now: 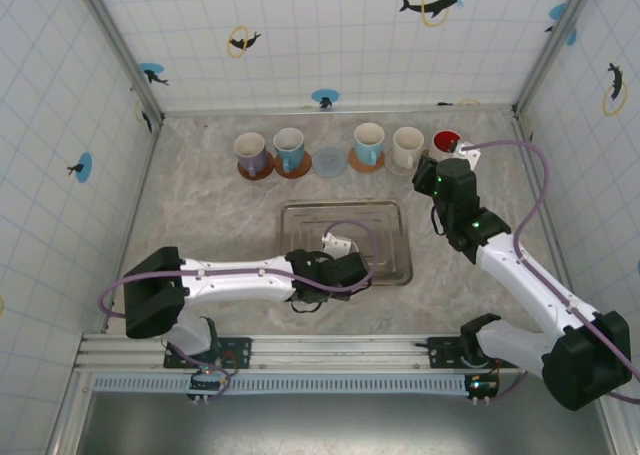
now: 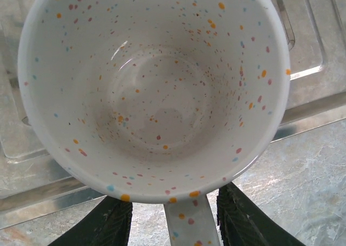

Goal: Place the cup by the coaster

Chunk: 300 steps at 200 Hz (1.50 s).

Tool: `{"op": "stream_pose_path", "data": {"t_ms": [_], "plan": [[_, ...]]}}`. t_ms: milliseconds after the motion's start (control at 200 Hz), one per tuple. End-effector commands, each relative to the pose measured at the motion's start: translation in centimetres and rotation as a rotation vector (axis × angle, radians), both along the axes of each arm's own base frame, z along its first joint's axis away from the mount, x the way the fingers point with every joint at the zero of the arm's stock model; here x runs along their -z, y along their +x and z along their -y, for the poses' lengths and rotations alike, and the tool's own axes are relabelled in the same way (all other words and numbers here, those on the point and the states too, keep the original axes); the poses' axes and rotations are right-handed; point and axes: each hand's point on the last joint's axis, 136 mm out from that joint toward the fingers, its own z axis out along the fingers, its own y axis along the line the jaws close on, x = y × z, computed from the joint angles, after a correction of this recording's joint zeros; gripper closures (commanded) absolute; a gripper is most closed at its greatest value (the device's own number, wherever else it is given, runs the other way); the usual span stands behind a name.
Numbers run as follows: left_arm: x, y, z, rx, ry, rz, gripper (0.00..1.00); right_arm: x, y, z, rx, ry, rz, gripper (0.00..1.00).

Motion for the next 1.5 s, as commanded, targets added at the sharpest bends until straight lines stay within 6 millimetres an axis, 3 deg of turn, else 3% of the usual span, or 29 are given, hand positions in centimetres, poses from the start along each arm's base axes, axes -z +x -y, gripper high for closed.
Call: {"op": "stream_pose_path", "data": {"t_ms": [0, 481, 746, 841, 1276, 1497], "plan": [[-0.3, 0.7, 0.6, 0.014, -0.008, 0.018, 0.57, -0.5, 0.5, 0.1, 0.013, 0.018, 0.032, 0.41], [1.3, 0.5, 0.8, 0.027, 0.012, -0.02, 0.65, -0.3, 0.5, 0.1, 0.013, 0.015, 0.028, 0.41], [1.3, 0.6, 0.3, 0.008, 0.03, -0.022, 0.9, -0.3, 0.5, 0.2, 0.016, 0.015, 0.028, 0.41], [0.8, 0.7, 0.1, -0.001, 0.032, -0.014, 1.0, -0.3, 0.5, 0.1, 0.014, 0.015, 0.027, 0.41], [-2.0, 1.6, -1.5, -0.038, 0.049, 0.056, 1.0, -0.5, 0.5, 0.1, 0.008, 0.02, 0.031, 0.41], [-4.9, 4.2, -2.2, -0.06, 0.0, 0.126, 1.0, -0.3, 0.8, -0.4, -0.01, 0.024, 0.027, 0.41]]}}
